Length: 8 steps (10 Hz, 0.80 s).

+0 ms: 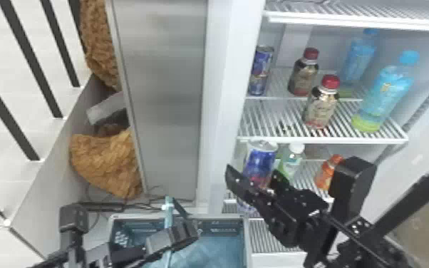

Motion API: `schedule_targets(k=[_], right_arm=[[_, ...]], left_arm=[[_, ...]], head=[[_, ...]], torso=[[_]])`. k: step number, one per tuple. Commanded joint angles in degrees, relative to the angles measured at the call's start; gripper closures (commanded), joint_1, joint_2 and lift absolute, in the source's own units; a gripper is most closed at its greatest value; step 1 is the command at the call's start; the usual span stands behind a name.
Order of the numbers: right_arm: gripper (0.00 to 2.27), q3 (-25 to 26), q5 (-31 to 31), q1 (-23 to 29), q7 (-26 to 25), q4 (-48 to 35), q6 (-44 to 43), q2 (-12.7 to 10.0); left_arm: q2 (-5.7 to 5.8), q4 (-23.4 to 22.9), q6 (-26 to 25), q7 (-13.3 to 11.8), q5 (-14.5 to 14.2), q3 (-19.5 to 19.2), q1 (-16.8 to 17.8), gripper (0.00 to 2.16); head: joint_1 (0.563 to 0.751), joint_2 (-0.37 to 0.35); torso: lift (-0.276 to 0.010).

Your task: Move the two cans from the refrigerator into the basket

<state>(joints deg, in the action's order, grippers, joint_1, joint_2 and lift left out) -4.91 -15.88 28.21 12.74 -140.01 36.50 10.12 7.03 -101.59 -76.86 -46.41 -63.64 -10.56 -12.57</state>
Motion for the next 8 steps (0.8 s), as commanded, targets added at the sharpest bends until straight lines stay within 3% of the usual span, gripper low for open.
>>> schedule_targets(k=[1,8], right_arm=[[1.19,0.11,-0.34,-0.09,2.03,-0.12,2.87,0.34],[1.17,0.80,-1.14,-1.22,16.35,6.49,10.18,0.07]], left_arm=[[0.00,-0.01,0.08,0.00,0.00,-0.18,0.05,1.19],[-0.17,-0.01,0.22,0.00,-0.12,0.05,0.33,1.19]], head=[[0.695,-0.088],[0.695,-0.029]], torso=[[-0.031],[-0.031]])
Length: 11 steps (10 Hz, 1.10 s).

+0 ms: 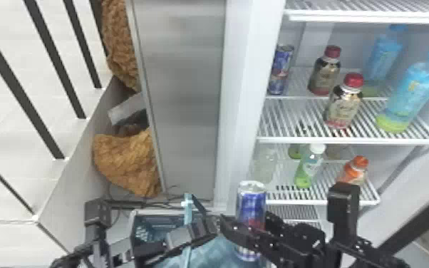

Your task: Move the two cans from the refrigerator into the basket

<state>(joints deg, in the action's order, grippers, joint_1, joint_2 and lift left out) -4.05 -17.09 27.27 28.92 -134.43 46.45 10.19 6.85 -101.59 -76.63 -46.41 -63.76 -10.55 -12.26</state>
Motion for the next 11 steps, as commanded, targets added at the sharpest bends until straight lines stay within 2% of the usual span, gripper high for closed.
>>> schedule_targets(k=[1,2,3,5,6,8,11], right_arm=[[1.17,-0.06,0.41,0.01,0.97,0.90,0.52,0.01],[1.15,-0.06,-0.62,0.43,1.14,1.19,0.52,0.01],[1.01,-0.06,-1.19,0.57,1.58,1.33,1.08,0.10],[0.32,-0.06,-2.45,0.57,2.11,1.47,1.36,0.27],[0.11,-0.06,-2.68,0.71,2.11,1.61,1.36,0.27],[0.11,0.74,-2.68,1.13,2.11,0.90,0.52,0.10],[0.11,4.85,-2.22,1.41,1.85,-0.64,-3.42,-0.87]], left_arm=[[0.00,-0.01,0.00,0.00,0.00,-0.08,0.03,1.19],[0.00,0.13,0.00,0.00,0.00,-0.08,-0.11,1.19],[-0.09,-0.01,0.00,0.00,0.00,0.04,-0.11,1.19],[-0.09,-0.01,0.00,0.00,0.00,0.04,-0.11,1.19],[-0.09,-0.01,0.00,0.00,0.00,0.04,-0.11,1.19],[-0.09,-0.01,0.00,0.00,0.00,0.04,-0.11,1.19],[-0.09,-0.01,0.00,0.00,0.00,0.04,-0.11,1.19]], head=[[0.695,-0.020],[0.695,-0.018],[0.695,-0.016],[0.695,-0.007],[0.695,-0.003],[0.695,-0.002],[0.695,-0.031]], torso=[[-0.031],[-0.031],[-0.031],[-0.031],[-0.031],[-0.031],[-0.031]])
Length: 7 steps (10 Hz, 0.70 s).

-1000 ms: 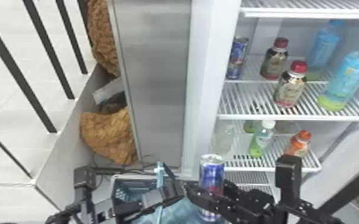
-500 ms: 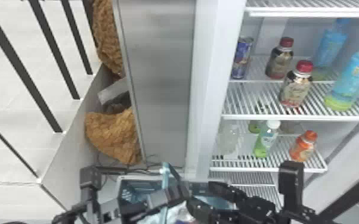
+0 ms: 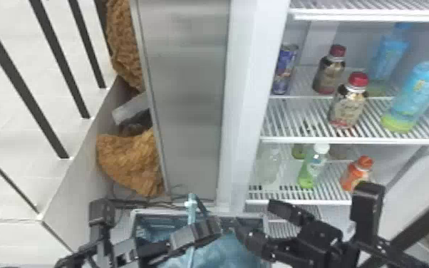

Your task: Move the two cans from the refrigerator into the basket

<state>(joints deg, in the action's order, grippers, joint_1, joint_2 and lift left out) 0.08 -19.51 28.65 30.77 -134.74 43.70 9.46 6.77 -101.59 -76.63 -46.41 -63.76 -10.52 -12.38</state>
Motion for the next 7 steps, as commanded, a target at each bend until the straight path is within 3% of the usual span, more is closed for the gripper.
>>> schedule_targets(k=[1,3,7], right_arm=[[0.11,1.98,0.31,0.32,-0.80,-1.18,-2.64,-0.49],[0.11,4.26,1.57,0.32,-2.47,-2.30,-6.01,-1.81],[0.10,4.49,2.48,0.18,-11.09,-5.11,-12.76,-2.43]], left_arm=[[0.00,0.13,0.00,0.00,0.00,-0.10,-0.14,1.19],[0.00,-0.01,0.00,0.00,-0.11,-0.10,-0.14,1.19],[0.00,-0.01,0.00,0.00,-0.11,-0.22,-0.42,1.19]], head=[[0.695,-0.052],[0.695,-0.085],[0.695,-0.151]], torso=[[-0.031],[-0.031],[-0.031]])
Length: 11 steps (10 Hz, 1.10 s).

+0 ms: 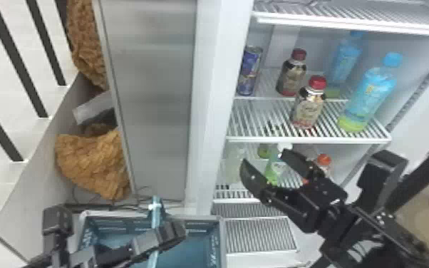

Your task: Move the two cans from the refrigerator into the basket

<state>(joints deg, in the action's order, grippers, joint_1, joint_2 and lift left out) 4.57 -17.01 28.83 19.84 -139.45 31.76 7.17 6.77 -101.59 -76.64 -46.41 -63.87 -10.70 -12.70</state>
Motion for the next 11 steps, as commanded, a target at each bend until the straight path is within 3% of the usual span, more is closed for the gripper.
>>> schedule_targets(k=[1,5,11], right_arm=[[0.10,0.00,0.33,-0.01,-2.35,-0.40,-2.38,-0.40],[0.10,-1.48,1.24,-2.96,-10.35,4.38,-8.99,-1.02],[0.10,-5.48,1.93,-12.67,-18.70,15.91,-14.89,-2.42]], left_arm=[[0.00,-0.01,0.00,0.00,0.00,-0.04,-0.10,1.19],[0.09,-0.01,0.00,0.00,-0.11,-0.04,-0.10,1.19],[0.35,-0.01,0.00,0.00,-0.23,0.08,-0.24,1.19]], head=[[0.695,-0.162],[0.695,-0.205],[0.695,-0.210]], torso=[[-0.031],[-0.031],[-0.031]])
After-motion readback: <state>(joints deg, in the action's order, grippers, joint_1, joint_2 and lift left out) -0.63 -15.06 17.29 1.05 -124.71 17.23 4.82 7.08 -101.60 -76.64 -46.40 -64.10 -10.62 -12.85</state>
